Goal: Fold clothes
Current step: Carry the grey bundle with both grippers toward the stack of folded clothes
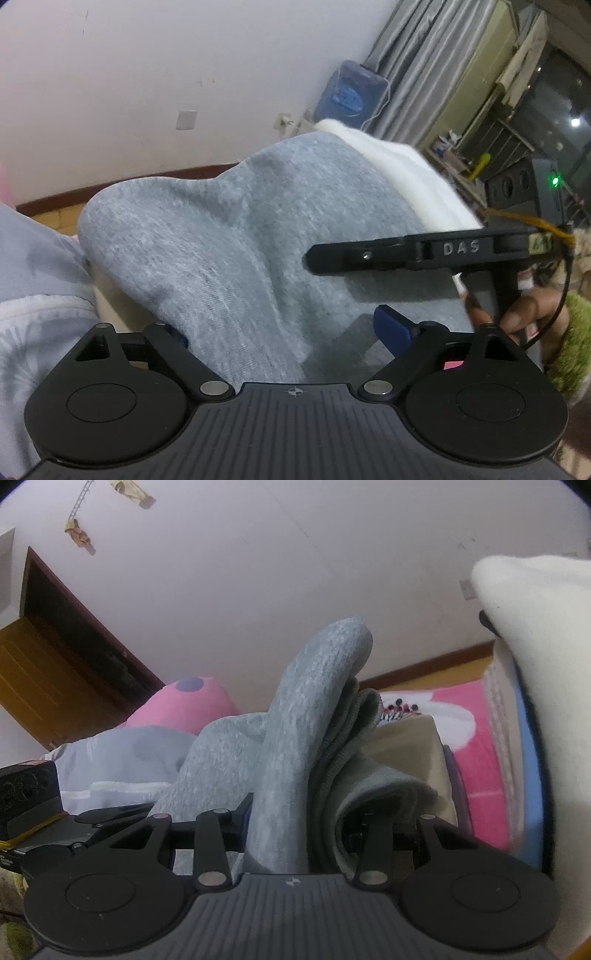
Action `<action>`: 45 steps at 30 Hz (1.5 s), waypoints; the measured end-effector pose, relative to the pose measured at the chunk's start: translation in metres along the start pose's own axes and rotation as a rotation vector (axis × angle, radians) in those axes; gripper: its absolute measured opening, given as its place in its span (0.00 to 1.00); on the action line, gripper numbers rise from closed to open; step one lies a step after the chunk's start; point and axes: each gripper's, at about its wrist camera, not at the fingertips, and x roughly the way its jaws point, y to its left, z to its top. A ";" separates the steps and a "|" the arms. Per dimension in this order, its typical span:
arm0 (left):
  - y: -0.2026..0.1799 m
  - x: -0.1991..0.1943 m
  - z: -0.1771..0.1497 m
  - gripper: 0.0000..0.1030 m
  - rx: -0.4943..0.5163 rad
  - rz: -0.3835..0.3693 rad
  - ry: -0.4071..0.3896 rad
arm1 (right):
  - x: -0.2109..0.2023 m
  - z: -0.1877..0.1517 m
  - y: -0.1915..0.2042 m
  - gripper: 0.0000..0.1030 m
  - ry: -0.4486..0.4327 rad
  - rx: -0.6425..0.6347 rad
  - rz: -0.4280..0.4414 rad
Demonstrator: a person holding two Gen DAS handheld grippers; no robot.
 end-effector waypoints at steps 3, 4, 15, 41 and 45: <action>0.014 0.013 -0.008 0.89 -0.046 0.070 0.107 | 0.011 -0.002 -0.024 0.47 0.055 0.051 -0.010; 0.019 0.014 -0.009 0.89 -0.053 0.090 0.134 | 0.015 -0.005 -0.033 0.53 0.068 0.087 -0.029; 0.015 -0.070 0.005 0.96 0.064 0.103 0.091 | -0.025 -0.018 -0.005 0.73 0.017 -0.090 -0.252; -0.028 0.021 0.046 1.00 0.352 -0.034 -0.054 | 0.001 -0.072 0.038 0.55 0.008 -0.543 -0.370; -0.004 0.090 0.085 0.99 0.222 0.071 -0.037 | 0.006 -0.081 0.032 0.55 -0.009 -0.526 -0.358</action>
